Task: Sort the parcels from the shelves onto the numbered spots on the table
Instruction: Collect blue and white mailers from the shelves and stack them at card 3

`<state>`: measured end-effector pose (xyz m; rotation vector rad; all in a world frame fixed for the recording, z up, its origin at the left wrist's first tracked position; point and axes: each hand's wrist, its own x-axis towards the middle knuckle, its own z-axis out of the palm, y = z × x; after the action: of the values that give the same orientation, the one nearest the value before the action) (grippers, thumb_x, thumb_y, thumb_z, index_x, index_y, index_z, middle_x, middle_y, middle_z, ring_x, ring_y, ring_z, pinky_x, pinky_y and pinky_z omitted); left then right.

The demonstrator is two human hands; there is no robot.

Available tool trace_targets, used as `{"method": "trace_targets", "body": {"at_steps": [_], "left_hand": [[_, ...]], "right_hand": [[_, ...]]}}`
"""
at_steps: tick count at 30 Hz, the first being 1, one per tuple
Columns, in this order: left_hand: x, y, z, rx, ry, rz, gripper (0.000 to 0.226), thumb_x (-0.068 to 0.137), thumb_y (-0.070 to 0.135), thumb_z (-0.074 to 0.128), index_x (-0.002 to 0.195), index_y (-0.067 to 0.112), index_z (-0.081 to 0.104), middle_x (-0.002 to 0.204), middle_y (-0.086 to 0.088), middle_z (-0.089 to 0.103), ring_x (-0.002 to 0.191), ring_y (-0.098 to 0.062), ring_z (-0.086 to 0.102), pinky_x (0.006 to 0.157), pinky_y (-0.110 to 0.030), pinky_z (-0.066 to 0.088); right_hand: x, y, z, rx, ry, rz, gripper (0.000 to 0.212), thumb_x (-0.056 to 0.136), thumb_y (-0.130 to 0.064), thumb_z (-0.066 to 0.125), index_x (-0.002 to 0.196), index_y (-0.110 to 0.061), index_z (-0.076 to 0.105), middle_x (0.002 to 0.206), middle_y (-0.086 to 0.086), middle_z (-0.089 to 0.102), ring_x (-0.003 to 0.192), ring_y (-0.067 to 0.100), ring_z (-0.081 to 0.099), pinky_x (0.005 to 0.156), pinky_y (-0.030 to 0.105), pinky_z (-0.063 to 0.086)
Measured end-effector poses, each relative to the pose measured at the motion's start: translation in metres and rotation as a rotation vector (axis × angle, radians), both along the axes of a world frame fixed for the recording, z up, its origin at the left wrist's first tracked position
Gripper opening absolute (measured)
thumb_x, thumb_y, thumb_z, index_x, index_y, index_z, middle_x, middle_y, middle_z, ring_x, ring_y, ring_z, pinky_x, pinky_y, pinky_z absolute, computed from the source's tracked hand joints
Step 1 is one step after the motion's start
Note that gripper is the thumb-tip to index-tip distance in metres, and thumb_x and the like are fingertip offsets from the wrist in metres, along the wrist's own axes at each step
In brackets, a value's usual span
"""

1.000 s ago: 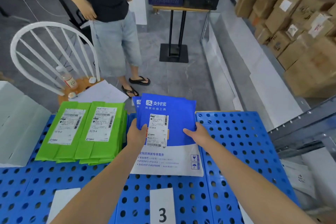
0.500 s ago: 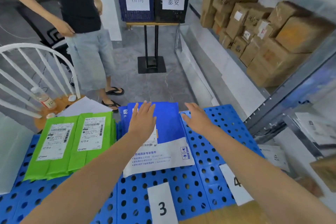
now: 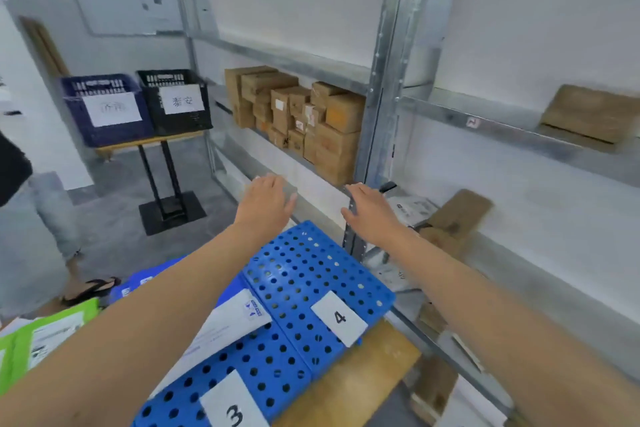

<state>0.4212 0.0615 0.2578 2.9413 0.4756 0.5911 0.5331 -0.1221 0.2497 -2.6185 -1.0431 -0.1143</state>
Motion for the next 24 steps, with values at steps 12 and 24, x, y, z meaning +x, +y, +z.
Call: {"method": "trace_targets", "body": {"at_steps": [12, 24], "left_hand": [[-0.009, -0.33, 0.023, 0.023, 0.021, -0.547, 0.05, 0.098, 0.036, 0.041, 0.136, 0.003, 0.043, 0.134, -0.016, 0.051, 0.122, -0.034, 0.046, 0.102, -0.042, 0.039], [-0.099, -0.668, 0.055, 0.042, -0.08, -1.206, 0.05, 0.101, 0.034, 0.038, 0.142, 0.005, 0.037, 0.145, -0.011, 0.041, 0.133, -0.028, 0.036, 0.113, -0.034, 0.024]], "right_hand": [[-0.13, -0.323, 0.014, 0.03, 0.046, -0.47, 0.056, 0.095, -0.032, 0.049, 0.144, -0.009, 0.035, 0.143, 0.011, 0.043, 0.131, 0.03, 0.04, 0.108, 0.038, 0.031], [-0.322, -0.642, 0.044, 0.001, -0.016, -1.183, 0.052, 0.096, -0.03, 0.046, 0.143, -0.009, 0.035, 0.144, 0.011, 0.041, 0.131, 0.03, 0.039, 0.109, 0.038, 0.029]]}}
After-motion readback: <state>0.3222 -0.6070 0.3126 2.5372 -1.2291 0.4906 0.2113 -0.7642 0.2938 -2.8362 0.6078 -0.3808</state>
